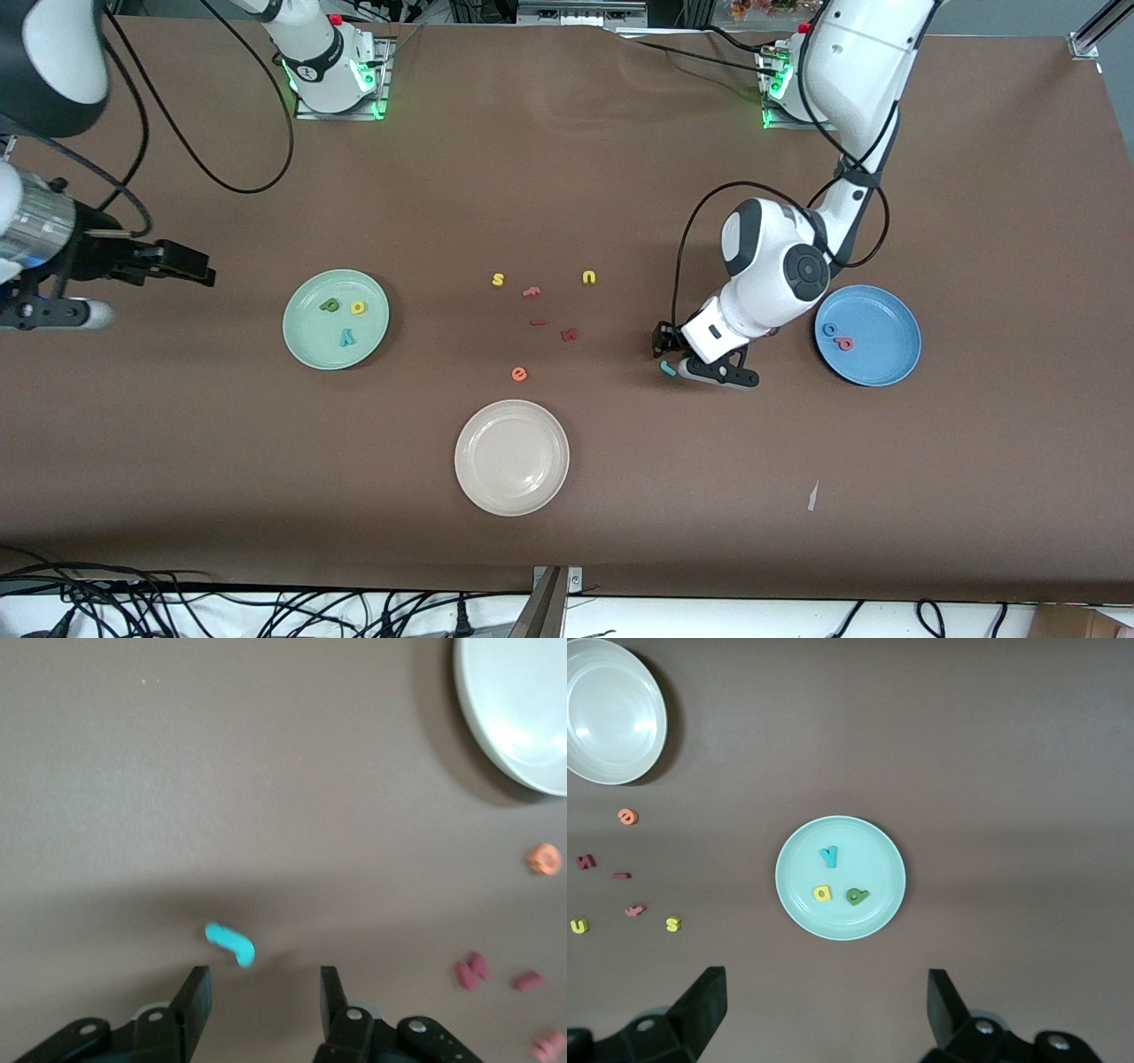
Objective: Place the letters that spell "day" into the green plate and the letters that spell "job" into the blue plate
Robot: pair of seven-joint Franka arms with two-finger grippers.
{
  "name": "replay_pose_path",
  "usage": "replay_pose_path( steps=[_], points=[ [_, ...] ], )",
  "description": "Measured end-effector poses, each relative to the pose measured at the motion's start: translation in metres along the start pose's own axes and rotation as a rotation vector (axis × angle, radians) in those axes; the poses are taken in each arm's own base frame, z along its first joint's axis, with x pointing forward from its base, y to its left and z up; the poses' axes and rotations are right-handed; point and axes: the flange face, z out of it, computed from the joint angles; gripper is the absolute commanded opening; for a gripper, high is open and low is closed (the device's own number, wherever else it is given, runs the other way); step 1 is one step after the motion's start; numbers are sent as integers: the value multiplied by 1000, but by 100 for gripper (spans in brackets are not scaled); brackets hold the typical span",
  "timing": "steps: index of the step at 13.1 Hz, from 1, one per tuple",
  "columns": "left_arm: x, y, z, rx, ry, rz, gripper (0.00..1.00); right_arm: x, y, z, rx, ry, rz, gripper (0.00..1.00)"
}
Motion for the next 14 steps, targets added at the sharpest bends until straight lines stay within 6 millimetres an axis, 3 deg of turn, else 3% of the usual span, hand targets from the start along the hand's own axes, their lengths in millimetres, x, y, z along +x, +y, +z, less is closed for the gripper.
replay_pose_path(
  steps=[2,5,7,12,14],
  points=[
    [-1,4,16,7,5,12,58,-17,15,-5,-29,24,-5,100],
    [-6,21,22,40,-4,98,59,-63,0,-10,-70,95,-52,100],
    [-9,21,29,52,-15,113,59,-85,-3,-16,-74,115,-57,100],
    [0,-6,27,83,-3,18,58,-88,31,-21,9,120,17,100],
    [0,-6,27,84,0,-52,58,-88,32,-20,3,118,16,100]
  ],
)
